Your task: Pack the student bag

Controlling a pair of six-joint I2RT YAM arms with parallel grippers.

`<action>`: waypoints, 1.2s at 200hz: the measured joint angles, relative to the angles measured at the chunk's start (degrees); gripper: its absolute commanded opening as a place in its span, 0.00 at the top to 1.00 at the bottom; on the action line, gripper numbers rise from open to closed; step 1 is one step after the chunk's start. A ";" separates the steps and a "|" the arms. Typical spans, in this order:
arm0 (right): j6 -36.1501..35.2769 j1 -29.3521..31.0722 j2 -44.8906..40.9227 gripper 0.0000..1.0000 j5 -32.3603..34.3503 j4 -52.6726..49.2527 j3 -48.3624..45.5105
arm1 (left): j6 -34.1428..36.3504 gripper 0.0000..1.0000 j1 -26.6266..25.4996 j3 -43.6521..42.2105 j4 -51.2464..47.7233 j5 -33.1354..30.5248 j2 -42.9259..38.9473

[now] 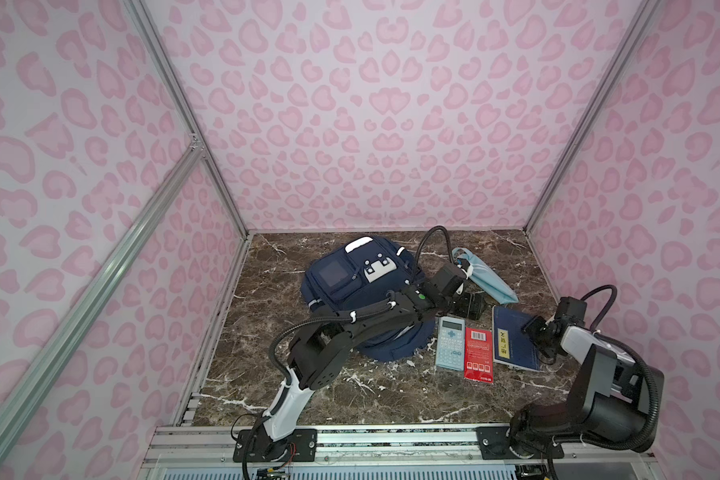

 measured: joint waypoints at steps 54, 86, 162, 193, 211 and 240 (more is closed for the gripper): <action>-0.17 4.46 -3.04 0.31 -2.38 1.22 -3.13 | -2.29 0.33 -0.11 4.98 -1.18 1.79 9.27; -0.11 3.32 -1.92 0.27 -3.41 -1.14 -1.07 | -4.48 0.36 -0.13 7.91 -1.11 3.23 14.64; -0.59 0.42 4.87 0.29 -7.21 3.30 2.32 | -10.84 0.48 -0.33 14.97 5.88 7.02 23.08; -1.33 0.98 5.49 0.30 -8.26 6.54 1.53 | -14.05 0.73 -0.26 16.00 10.71 8.44 25.99; -1.49 1.03 5.25 0.31 -8.28 6.99 1.25 | -15.54 0.78 -0.15 16.15 11.13 8.39 26.08; -1.46 1.05 4.87 0.31 -8.15 7.69 1.11 | -15.87 0.58 -0.13 16.24 11.19 8.46 26.08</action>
